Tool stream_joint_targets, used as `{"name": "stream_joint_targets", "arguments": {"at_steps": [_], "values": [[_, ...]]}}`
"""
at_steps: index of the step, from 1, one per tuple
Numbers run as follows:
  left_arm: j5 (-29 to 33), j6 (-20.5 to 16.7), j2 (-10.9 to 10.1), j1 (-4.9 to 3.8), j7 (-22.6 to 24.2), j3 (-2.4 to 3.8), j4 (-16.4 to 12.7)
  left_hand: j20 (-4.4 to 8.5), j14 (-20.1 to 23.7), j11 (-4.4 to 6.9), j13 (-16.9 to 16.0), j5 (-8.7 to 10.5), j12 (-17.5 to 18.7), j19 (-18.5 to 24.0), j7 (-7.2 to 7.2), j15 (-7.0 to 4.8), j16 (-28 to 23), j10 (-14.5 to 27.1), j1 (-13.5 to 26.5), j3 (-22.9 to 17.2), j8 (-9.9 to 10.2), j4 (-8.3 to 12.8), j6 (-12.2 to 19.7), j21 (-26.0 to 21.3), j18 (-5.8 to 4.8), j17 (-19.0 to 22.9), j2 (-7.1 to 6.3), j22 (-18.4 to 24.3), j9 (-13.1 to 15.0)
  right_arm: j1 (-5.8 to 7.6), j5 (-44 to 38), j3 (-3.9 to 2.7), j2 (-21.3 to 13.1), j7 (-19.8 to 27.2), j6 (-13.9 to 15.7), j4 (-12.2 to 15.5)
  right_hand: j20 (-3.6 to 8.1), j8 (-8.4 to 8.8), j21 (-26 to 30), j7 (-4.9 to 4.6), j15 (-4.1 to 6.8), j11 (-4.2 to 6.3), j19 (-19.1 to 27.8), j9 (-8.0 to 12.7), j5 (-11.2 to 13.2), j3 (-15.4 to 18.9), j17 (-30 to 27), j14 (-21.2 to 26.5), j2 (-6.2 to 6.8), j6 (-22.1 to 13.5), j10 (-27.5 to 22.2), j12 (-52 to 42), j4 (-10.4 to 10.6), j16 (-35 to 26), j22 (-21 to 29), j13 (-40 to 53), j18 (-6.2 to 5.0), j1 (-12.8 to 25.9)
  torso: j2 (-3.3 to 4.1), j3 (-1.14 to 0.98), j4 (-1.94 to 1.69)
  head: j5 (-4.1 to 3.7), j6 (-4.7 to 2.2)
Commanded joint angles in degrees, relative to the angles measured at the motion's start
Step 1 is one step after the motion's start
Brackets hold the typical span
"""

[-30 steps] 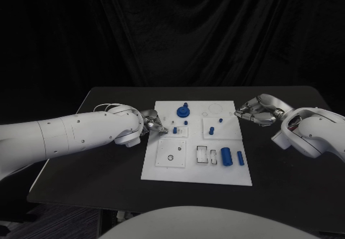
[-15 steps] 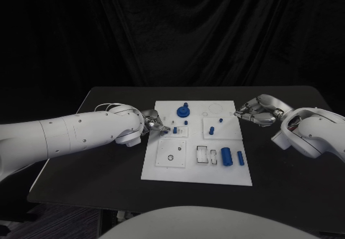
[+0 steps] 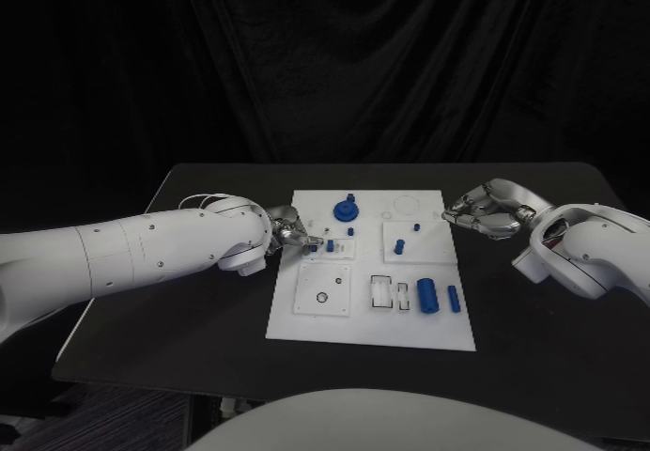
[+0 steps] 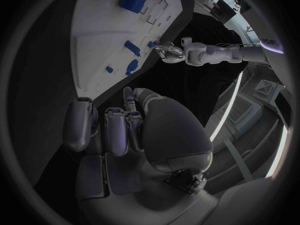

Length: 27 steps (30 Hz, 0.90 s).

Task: Assemble the parts on the task board

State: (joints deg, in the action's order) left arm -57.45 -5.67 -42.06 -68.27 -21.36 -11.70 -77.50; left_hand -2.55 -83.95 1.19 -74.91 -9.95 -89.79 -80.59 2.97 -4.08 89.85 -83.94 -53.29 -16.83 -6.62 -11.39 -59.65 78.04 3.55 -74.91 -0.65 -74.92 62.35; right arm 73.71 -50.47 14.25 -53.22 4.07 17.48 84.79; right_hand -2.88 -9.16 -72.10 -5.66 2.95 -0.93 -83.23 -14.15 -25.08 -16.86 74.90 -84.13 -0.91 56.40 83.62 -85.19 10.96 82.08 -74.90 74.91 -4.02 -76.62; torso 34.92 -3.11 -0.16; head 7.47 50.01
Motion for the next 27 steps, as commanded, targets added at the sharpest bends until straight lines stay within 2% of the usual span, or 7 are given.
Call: {"name": "stream_joint_targets", "arguments": {"at_steps": [1, 6, 10, 22, 27], "values": [[-0.19, 1.55, -0.02, 0.7, -0.92, -0.41, 0.28, -0.23, -6.05, -0.52, -15.09, -0.79, -0.21, 0.3, 0.31, 0.45, 0.15, -6.06, -0.3, 0.63, 0.36, -0.27, 0.65, -0.42, 0.34, -15.09, 0.77, -4.79, -0.14, -0.17, -0.21, -0.04, -0.03, -1.02, -0.48, -0.03, -0.14, 0.31, 0.39, -0.08, 0.09, -0.05, 0.0, -0.08, -0.32, 0.01, 2.48, -2.65, 0.16, -0.28, -0.43, 0.3, -0.42, -0.21, -5.49, 6.12, -0.28, -0.6, -0.03, 0.02, 0.02, 0.03, -0.01], [-0.19, 1.35, -0.03, 0.74, -0.55, -0.41, 0.33, -0.27, -6.05, -0.58, -15.09, -1.08, -0.21, 0.33, 0.37, 0.5, 0.15, -6.06, -0.32, 0.99, 0.47, -0.55, 0.81, -0.48, 0.35, -15.09, 0.89, -4.78, -0.24, -0.19, -0.21, -0.04, 0.0, -1.01, -0.54, -0.06, -0.14, 0.31, 0.39, -0.08, 0.09, -0.05, 0.0, -0.08, -0.32, 0.01, 2.48, -2.65, 0.16, -0.28, -0.43, 0.3, -0.42, -0.21, -5.49, 6.12, -0.28, -0.6, -0.02, 0.03, -0.03, -0.01, -0.01], [-0.19, 1.23, -0.04, 0.77, -0.23, -0.41, 0.38, -0.38, -6.05, -0.66, -15.09, -3.09, -0.21, 0.31, 0.43, 0.59, 0.15, -6.06, -1.55, 1.54, 0.63, -0.45, 1.06, -0.52, 0.35, -15.09, 1.33, -4.89, -0.45, -0.2, -0.21, -0.04, 0.03, -1.02, -0.6, -0.08, -0.14, 0.31, 0.39, -0.08, 0.09, -0.05, 0.0, -0.08, -0.32, 0.01, 2.48, -2.65, 0.16, -0.28, -0.43, 0.3, -0.42, -0.21, -5.49, 6.12, -0.28, -0.6, -0.02, 0.0, -0.01, 0.0, -0.01], [-0.19, 1.27, 0.05, 0.83, 0.36, -0.41, 0.81, -0.43, -6.05, -0.65, -15.09, -4.44, -0.21, 0.38, 0.4, 0.62, 0.15, -6.06, -2.12, 1.94, 0.38, -0.63, 0.78, -0.67, 0.38, -15.09, 1.82, -4.88, -0.36, -0.22, -0.21, -0.04, 0.11, -1.02, -0.68, -0.14, -0.15, 0.33, 0.38, -0.11, 0.08, -0.07, 0.0, -0.08, -0.48, -0.06, 2.48, -2.65, 0.17, -0.32, -0.43, 0.3, -0.52, -0.21, -5.5, 6.12, -0.28, -0.62, 0.0, 0.0, 0.02, 0.02, -0.01], [-0.19, 0.84, 0.1, 0.86, 1.09, -0.41, 1.02, -0.46, -6.05, -0.68, -15.09, -4.79, -0.21, 0.36, 0.42, 0.64, 0.15, -6.06, -2.53, 2.93, -1.04, -1.22, 1.69, -0.72, 0.38, -15.09, 2.28, -5.01, 1.53, -0.22, -0.21, -0.04, 0.15, -1.02, -0.72, -0.15, -0.15, 0.33, 0.38, -0.11, 0.08, -0.07, 0.0, -0.08, -0.48, -0.06, 2.48, -2.65, 0.17, -0.32, -0.43, 0.3, -0.52, -0.21, -5.5, 6.12, -0.28, -0.62, -0.06, -0.02, 0.02, 0.05, -0.01]]}}
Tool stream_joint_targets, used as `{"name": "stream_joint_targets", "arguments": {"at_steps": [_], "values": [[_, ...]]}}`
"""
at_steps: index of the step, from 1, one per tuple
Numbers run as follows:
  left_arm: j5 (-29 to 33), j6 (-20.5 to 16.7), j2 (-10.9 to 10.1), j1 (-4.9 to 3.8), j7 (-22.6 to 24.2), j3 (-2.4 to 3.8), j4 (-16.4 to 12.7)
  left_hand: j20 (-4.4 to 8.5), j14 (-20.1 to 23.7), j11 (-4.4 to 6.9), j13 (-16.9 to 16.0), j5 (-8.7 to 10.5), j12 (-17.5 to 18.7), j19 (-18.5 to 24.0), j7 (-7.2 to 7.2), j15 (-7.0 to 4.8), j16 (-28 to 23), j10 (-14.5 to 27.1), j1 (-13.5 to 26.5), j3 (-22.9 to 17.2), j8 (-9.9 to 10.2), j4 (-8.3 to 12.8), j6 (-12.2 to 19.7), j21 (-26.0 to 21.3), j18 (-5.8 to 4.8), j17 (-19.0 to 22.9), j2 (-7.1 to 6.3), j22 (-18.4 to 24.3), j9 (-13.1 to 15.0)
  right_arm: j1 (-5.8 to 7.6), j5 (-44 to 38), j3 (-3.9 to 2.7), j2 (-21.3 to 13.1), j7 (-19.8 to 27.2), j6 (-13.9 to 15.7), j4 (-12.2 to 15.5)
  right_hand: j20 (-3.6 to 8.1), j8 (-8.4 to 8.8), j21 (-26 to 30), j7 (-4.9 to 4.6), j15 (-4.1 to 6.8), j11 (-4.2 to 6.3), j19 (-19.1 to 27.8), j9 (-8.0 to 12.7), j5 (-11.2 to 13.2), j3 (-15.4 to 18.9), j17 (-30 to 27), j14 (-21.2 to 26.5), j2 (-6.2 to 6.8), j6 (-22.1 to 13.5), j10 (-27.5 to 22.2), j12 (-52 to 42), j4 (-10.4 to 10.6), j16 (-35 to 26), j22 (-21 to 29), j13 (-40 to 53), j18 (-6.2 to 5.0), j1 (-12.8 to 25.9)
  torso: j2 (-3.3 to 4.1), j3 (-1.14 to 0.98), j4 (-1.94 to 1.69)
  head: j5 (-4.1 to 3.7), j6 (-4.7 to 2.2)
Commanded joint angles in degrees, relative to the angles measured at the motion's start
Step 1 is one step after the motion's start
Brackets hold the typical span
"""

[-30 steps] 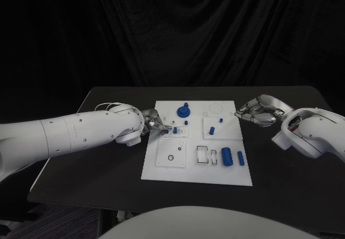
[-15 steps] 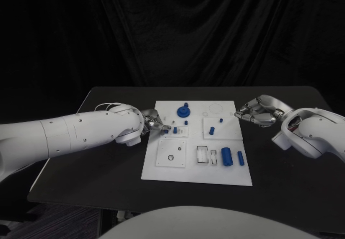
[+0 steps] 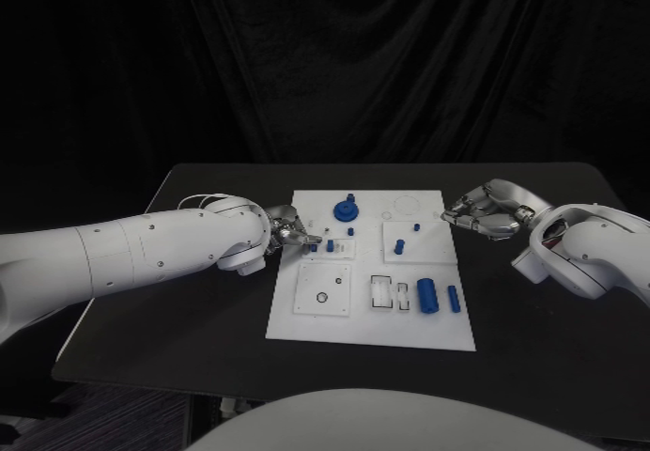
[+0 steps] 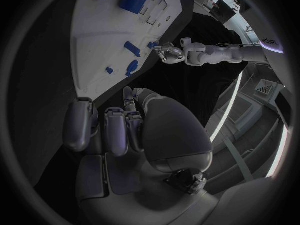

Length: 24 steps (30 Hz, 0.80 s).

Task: Assemble the parts on the task board

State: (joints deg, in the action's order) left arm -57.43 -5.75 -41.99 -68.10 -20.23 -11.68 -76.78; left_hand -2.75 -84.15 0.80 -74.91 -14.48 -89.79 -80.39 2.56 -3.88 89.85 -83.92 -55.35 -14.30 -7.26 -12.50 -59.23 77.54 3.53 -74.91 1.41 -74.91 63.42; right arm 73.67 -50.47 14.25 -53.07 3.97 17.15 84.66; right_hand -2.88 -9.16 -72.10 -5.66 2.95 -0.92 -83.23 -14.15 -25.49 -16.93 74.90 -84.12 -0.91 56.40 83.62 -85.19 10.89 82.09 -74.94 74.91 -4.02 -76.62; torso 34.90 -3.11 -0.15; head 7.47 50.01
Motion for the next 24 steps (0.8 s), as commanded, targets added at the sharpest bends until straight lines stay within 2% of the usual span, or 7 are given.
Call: {"name": "stream_joint_targets", "arguments": {"at_steps": [1, 4, 8, 9, 13, 19, 24], "values": [[-0.21, 0.43, 0.01, 0.69, 0.39, -0.42, 0.29, -0.26, -5.85, -0.29, -15.09, -0.25, -0.21, 0.14, 0.84, 0.45, 0.15, -6.08, -0.41, 0.54, -0.57, -0.28, 1.36, -0.22, 0.39, -15.09, 0.3, -5.05, 0.67, -0.17, -0.2, -0.05, 0.0, -0.92, -0.39, -0.03, -0.16, 0.33, 0.4, -0.12, 0.07, -0.08, 0.0, -0.08, -0.1, -0.01, 2.5, -2.66, 0.17, -0.33, -0.4, 0.27, -0.47, -0.19, -5.46, 6.17, -0.28, -0.61, -0.04, -0.02, 0.02, 0.03, -0.01], [-0.21, -1.67, -0.07, 0.71, 2.27, -0.42, 0.3, -0.29, -5.85, -0.32, -15.09, 2.72, -0.21, -0.01, 0.85, 0.5, 0.15, -6.08, 1.67, 3.2, -1.94, -3.63, 2.11, -0.16, 0.35, -15.09, 0.5, -5.3, 2.22, -0.18, -0.21, -0.05, -0.03, -0.91, -0.39, -0.04, -0.16, 0.33, 0.4, -0.12, 0.07, -0.08, 0.0, -0.08, -0.1, -0.01, 2.5, -2.66, 0.17, -0.33, -0.4, 0.27, -0.47, -0.19, -5.46, 6.17, -0.28, -0.61, -0.03, -0.03, 0.02, 0.01, -0.01], [-0.21, -4.77, -0.23, 0.72, 4.77, -0.42, 0.32, -0.28, -5.85, -0.25, -15.09, 5.04, -0.21, -0.31, 0.71, 0.34, 0.15, -6.08, 3.64, 6.01, -3.42, -4.23, 2.3, 0.08, 0.25, -15.09, 1.14, -5.67, 3.71, -0.18, -0.21, -0.05, -0.07, -0.9, -0.42, -0.05, -0.16, 0.33, 0.4, -0.12, 0.07, -0.08, 0.0, -0.08, -0.1, -0.01, 2.5, -2.66, 0.17, -0.33, -0.4, 0.27, -0.47, -0.19, -5.46, 6.17, -0.28, -0.61, -0.02, -0.01, 0.03, 0.0, -0.01], [-0.21, -5.96, -0.32, 0.72, 5.64, -0.42, 0.3, -0.16, -5.85, -0.12, -15.09, 7.31, -0.21, -0.65, 0.59, 0.31, 0.15, -6.08, 6.99, 8.61, -4.4, -4.3, 2.05, 0.45, 0.16, -15.09, 1.2, -6.01, 4.68, -0.18, -0.21, -0.05, -0.1, -0.9, -0.42, -0.03, -0.16, 0.33, 0.4, -0.12, 0.07, -0.08, 0.0, -0.08, -0.1, -0.01, 2.5, -2.66, 0.17, -0.33, -0.4, 0.27, -0.47, -0.19, -5.46, 6.17, -0.28, -0.61, -0.03, -0.02, 0.04, 0.0, -0.01], [-0.21, -9.87, -0.69, 0.72, 8.25, -0.41, 0.08, 0.03, -5.85, 0.12, -15.09, 8.73, -0.21, -1.12, 0.32, 0.1, 0.15, -6.08, 8.86, 12.4, -6.31, -4.28, 2.29, 0.88, 0.02, -15.09, 2.42, -6.53, 6.67, -0.19, -0.21, -0.05, -0.27, -0.88, -0.37, 0.04, -0.16, 0.33, 0.4, -0.12, 0.07, -0.08, 0.0, -0.08, -0.1, -0.01, 2.5, -2.66, 0.17, -0.33, -0.4, 0.27, -0.47, -0.19, -5.46, 6.17, -0.28, -0.61, -0.01, -0.02, 0.04, 0.03, -0.01], [-0.45, -15.83, -1.82, 0.6, 11.37, -0.4, -1.11, 0.45, -5.85, 0.65, -15.09, 7.74, -0.21, -1.99, -0.27, -0.36, 0.15, -6.08, 5.98, 15.45, -9.09, -4.11, 2.12, 1.8, -0.26, -15.09, 3.34, -7.44, 9.31, -0.19, -0.21, -0.05, -0.49, -0.93, -0.27, 0.08, -0.17, 0.34, 0.49, -0.16, 0.05, -0.11, 0.02, -0.09, -0.16, -0.03, 2.51, -2.66, 0.19, -0.35, -0.44, 0.3, -0.49, -0.19, -5.42, 6.11, -0.3, -0.52, 0.03, 0.04, -0.06, -0.44, -0.01], [-2.7, -18.63, -2.72, -0.45, 12.81, -0.33, -1.77, 0.7, -5.85, 0.93, -15.09, 5.82, -0.21, -2.54, -0.59, -0.6, 0.15, -6.08, 2.33, 16.64, -10.61, -3.97, 2.35, 2.42, -0.45, -15.09, 3.49, -8.05, 11.02, -0.18, -0.21, -0.05, -0.5, -1.03, -0.16, 0.07, -0.17, 0.34, 0.45, -0.17, 0.05, -0.12, 0.01, -0.09, -0.17, -0.02, 2.48, -2.65, 0.21, -0.35, -0.46, 0.32, -0.49, -0.2, -5.44, 6.08, -0.29, -0.49, 0.06, 0.04, -0.04, -0.55, -0.01]]}}
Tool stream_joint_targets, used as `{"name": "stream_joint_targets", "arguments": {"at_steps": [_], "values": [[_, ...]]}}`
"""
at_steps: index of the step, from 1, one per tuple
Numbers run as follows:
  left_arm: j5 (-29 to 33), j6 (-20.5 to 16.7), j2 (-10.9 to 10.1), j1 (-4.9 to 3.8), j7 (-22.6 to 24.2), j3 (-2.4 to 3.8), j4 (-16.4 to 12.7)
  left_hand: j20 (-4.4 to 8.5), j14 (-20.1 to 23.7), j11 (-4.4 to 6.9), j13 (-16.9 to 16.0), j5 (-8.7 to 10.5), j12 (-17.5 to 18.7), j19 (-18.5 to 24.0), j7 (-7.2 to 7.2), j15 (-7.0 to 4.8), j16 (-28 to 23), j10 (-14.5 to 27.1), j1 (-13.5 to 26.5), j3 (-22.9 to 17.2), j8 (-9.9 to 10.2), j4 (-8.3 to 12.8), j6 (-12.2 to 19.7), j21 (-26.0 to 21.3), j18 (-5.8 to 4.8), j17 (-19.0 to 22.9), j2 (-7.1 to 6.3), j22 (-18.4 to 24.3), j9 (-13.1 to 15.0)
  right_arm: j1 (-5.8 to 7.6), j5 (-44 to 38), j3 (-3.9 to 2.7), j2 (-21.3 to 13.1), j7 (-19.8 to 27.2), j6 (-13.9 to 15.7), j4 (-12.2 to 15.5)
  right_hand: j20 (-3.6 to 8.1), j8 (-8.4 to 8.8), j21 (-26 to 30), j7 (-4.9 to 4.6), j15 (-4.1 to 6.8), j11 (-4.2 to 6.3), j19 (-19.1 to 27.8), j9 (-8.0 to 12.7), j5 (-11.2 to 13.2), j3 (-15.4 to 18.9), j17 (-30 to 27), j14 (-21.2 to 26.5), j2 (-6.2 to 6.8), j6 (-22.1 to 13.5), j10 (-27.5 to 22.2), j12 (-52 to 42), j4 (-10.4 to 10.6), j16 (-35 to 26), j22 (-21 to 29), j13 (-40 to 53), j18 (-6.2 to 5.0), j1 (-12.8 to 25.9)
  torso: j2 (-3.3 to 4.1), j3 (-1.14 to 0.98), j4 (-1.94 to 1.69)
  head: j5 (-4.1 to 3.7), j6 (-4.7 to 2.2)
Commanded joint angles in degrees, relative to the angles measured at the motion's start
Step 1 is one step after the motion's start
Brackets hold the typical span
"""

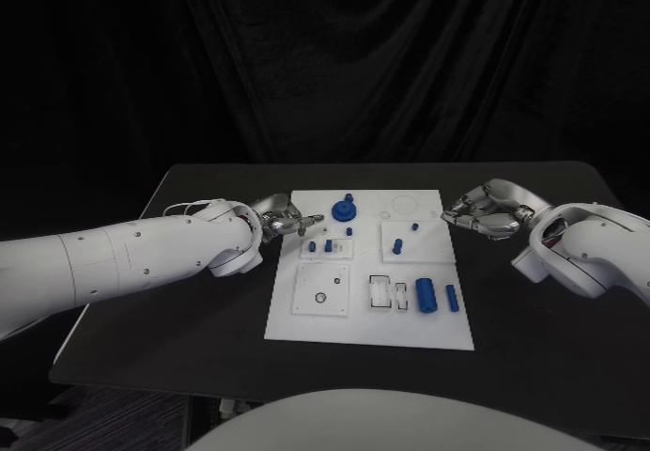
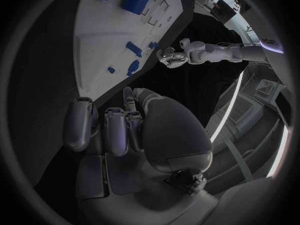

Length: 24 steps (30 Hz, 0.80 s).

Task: Assemble the parts on the task board

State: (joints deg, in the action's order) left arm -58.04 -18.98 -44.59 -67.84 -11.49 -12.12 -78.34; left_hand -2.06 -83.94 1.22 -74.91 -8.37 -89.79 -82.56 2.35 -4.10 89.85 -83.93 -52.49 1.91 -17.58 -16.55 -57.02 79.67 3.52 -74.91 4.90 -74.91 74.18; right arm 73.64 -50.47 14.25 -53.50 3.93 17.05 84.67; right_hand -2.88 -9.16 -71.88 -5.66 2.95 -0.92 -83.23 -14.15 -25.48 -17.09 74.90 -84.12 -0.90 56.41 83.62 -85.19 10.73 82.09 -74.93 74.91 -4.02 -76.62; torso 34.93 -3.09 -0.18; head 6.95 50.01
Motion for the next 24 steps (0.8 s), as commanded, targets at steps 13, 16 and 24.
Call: {"name": "stream_joint_targets", "arguments": {"at_steps": [13, 16, 24], "values": [[-4.57, -5.72, 0.73, -2.66, 13.08, 0.05, 0.76, -1.33, -6.06, -0.96, -12.83, -5.55, 4.51, 4.68, 1.03, 1.15, 0.15, -2.13, -18.34, -1.38, 1.55, 2.83, 5.84, -4.9, 0.74, -15.09, 0.75, -6.19, 0.16, -0.15, -0.21, -0.05, 0.12, -0.8, 0.2, 0.05, -0.18, 0.32, 0.2, -0.2, 0.03, -0.16, -0.01, -0.1, -0.17, 0.2, 2.54, -2.67, 0.29, -0.33, -0.42, 0.28, -0.28, -0.16, -5.48, 6.14, -0.28, -0.34, -0.01, -0.08, 0.05, 0.11, -0.01], [-6.11, -4.05, 0.63, -2.7, 10.7, 0.04, 0.35, -1.44, -6.06, -0.95, -13.42, -5.56, 3.23, 4.17, 1.08, 1.14, 0.15, -3.23, -18.57, -1.36, 1.95, 2.31, 5.39, -4.25, 0.57, -15.09, 0.77, -6.68, -0.49, -0.15, -0.21, -0.05, 0.17, -0.82, 0.11, 0.03, -0.18, 0.32, 0.2, -0.2, 0.03, -0.16, -0.01, -0.1, -0.17, 0.2, 2.54, -2.67, 0.29, -0.33, -0.42, 0.28, -0.28, -0.16, -5.48, 6.14, -0.28, -0.34, 0.01, -0.1, 0.03, 0.05, -0.01], [-7.7, 2.83, -0.28, -2.73, 0.37, 0.03, -1.26, -0.46, -6.06, 0.32, -15.09, -8.29, -0.21, -0.45, -0.24, -0.01, 0.15, -6.07, -18.0, -0.31, 2.97, 0.27, 0.09, 0.88, -0.71, -15.09, 0.01, -9.91, -3.33, -0.15, -0.21, -0.05, 0.23, -0.8, -0.15, -0.08, -0.18, 0.32, 0.2, -0.2, 0.03, -0.16, -0.01, -0.1, -0.17, 0.2, 2.54, -2.67, 0.29, -0.33, -0.42, 0.28, -0.28, -0.16, -5.48, 6.14, -0.28, -0.34, 0.12, 0.0, 0.0, 0.25, -0.01]]}}
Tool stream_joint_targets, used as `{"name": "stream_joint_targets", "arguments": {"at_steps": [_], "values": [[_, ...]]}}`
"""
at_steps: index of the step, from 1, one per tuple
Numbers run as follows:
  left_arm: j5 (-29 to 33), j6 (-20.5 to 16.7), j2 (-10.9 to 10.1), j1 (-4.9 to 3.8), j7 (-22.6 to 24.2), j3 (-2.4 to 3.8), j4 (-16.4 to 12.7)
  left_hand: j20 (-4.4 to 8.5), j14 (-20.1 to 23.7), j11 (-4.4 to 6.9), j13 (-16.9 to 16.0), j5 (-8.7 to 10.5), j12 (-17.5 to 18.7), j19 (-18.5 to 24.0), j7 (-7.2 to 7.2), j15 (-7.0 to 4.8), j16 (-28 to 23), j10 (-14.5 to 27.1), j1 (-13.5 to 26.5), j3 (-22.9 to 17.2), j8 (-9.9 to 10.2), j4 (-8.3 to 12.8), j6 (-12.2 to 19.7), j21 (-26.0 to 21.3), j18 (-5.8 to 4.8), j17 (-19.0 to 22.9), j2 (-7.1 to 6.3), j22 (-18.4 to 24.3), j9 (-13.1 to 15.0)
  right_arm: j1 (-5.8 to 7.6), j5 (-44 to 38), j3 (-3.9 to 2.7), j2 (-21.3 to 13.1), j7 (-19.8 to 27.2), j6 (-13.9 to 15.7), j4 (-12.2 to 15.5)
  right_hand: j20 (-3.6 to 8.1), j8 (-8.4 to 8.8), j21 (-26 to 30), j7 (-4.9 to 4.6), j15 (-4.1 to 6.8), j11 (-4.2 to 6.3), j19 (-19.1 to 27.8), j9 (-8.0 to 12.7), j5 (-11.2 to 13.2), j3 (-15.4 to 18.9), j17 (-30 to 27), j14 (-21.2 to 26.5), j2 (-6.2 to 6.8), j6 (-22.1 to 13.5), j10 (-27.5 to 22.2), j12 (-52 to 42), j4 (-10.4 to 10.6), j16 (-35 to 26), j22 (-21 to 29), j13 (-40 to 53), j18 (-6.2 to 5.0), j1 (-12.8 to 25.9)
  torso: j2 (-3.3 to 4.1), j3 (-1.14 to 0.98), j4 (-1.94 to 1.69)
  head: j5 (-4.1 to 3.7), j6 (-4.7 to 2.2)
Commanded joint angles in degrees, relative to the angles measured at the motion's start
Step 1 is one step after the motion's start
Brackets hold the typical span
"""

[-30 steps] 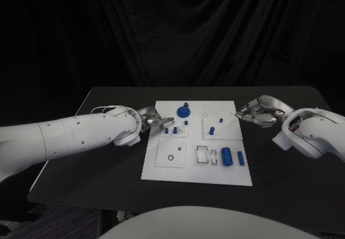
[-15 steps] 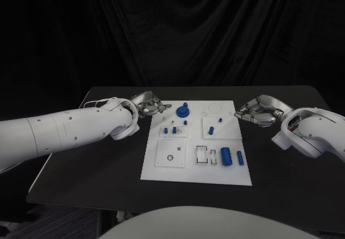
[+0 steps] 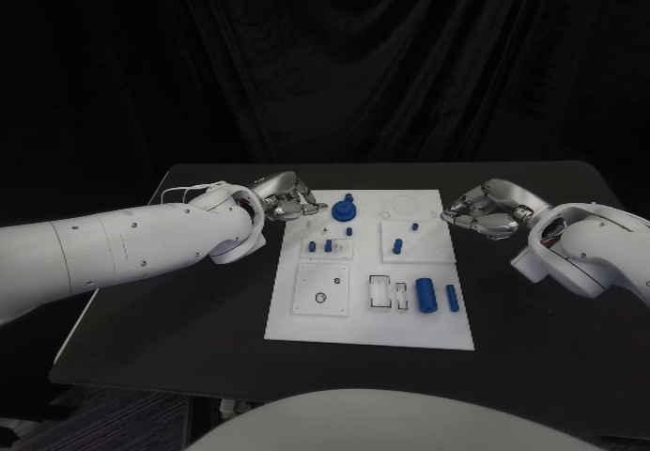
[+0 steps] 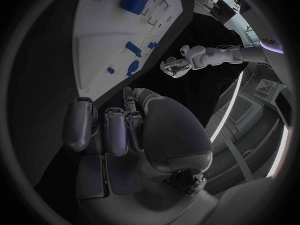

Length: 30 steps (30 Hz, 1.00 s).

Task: Assemble the parts on the task board

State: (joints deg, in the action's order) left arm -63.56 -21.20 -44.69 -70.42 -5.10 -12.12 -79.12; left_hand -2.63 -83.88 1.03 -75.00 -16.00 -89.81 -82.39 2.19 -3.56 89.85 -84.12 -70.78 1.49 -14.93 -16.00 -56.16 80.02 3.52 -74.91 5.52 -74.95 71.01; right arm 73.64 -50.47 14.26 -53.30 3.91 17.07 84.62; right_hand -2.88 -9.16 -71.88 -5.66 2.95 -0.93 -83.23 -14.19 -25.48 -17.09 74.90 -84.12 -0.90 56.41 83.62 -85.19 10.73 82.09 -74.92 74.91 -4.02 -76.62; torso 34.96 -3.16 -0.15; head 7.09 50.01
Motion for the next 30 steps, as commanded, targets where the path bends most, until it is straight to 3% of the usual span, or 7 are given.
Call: {"name": "stream_joint_targets", "arguments": {"at_steps": [1, 7, 13, 18, 30], "values": [[-2.24, 5.82, -0.28, -0.15, -7.11, 0.02, -0.67, 0.32, -6.12, 0.73, -15.0, -1.25, -0.19, -1.1, -0.33, -0.78, 0.15, -5.88, 0.44, 0.2, 0.18, -0.27, -1.5, 1.03, -0.85, -15.09, -0.72, -10.16, -0.16, -0.15, -0.21, -0.06, 0.04, -0.77, -0.17, -0.03, -0.18, 0.32, 0.21, -0.2, 0.03, -0.16, -0.01, -0.06, -0.18, 0.2, 2.54, -2.67, 0.28, -0.33, -0.42, 0.28, -0.28, -0.16, -5.49, 6.14, -0.28, -0.34, 0.13, 0.08, 0.02, 0.17, -0.01], [-2.39, 10.17, -0.56, -0.14, -11.88, 0.02, -1.64, 0.83, -6.12, 1.21, -15.0, -1.53, -0.19, -1.99, -0.79, -1.29, 0.15, -5.88, 1.51, 0.65, -0.2, -0.45, -3.0, 1.92, -1.11, -15.09, -0.87, -10.7, 0.09, -0.15, -0.21, -0.06, -0.01, -0.71, -0.19, -0.06, -0.18, 0.32, 0.21, -0.2, 0.03, -0.16, -0.01, -0.06, -0.18, 0.2, 2.54, -2.67, 0.28, -0.33, -0.42, 0.28, -0.28, -0.16, -5.49, 6.14, -0.28, -0.34, 0.01, 0.1, 0.03, 0.22, -0.01], [-2.42, 13.78, -0.56, -0.13, -14.89, 0.02, -2.04, 1.3, -6.12, 1.63, -15.0, 1.68, -0.19, -2.54, -1.21, -1.72, 0.15, -5.88, 4.4, 1.89, -0.94, -0.54, -4.53, 2.28, -1.24, -15.09, -0.33, -10.98, 1.06, -0.16, -0.21, -0.06, -0.05, -0.67, -0.12, -0.05, -0.18, 0.32, 0.21, -0.2, 0.03, -0.16, -0.01, -0.06, -0.18, 0.2, 2.54, -2.67, 0.28, -0.33, -0.42, 0.28, -0.28, -0.16, -5.49, 6.14, -0.28, -0.34, -0.15, 0.13, -0.12, 0.15, -0.01], [-2.43, 15.99, -0.39, -0.11, -16.09, 0.02, -2.15, 1.39, -6.12, 1.71, -15.0, 2.08, -0.19, -2.63, -1.29, -1.8, 0.15, -5.88, 4.97, 2.17, -1.06, -0.56, -4.78, 2.33, -1.26, -15.09, -0.19, -11.02, 1.29, -0.16, -0.21, -0.06, -0.05, -0.59, -0.03, -0.05, -0.21, 0.3, 0.17, -0.19, -0.01, -0.17, -0.03, -0.08, -0.23, 0.19, 2.54, -2.67, 0.33, -0.3, -0.42, 0.28, -0.28, -0.15, -5.52, 6.14, -0.26, -0.15, -0.12, 0.11, 0.02, 0.21, -0.01], [-2.43, 15.97, 0.42, -0.02, -15.32, 0.02, -1.71, 1.45, -6.12, 1.61, -15.0, 1.32, -0.19, -2.29, -1.09, -1.79, 0.15, -5.88, 5.51, 2.43, 0.11, -0.37, -3.63, 1.61, -1.08, -15.09, 0.15, -10.7, 0.94, -0.16, -0.21, -0.06, -0.01, -0.6, -0.08, -0.07, -0.21, 0.3, 0.17, -0.19, -0.01, -0.17, -0.03, -0.08, -0.23, 0.19, 2.54, -2.67, 0.33, -0.3, -0.42, 0.28, -0.28, -0.15, -5.52, 6.14, -0.26, -0.15, -0.08, 0.0, 0.0, 0.09, -0.01]]}}
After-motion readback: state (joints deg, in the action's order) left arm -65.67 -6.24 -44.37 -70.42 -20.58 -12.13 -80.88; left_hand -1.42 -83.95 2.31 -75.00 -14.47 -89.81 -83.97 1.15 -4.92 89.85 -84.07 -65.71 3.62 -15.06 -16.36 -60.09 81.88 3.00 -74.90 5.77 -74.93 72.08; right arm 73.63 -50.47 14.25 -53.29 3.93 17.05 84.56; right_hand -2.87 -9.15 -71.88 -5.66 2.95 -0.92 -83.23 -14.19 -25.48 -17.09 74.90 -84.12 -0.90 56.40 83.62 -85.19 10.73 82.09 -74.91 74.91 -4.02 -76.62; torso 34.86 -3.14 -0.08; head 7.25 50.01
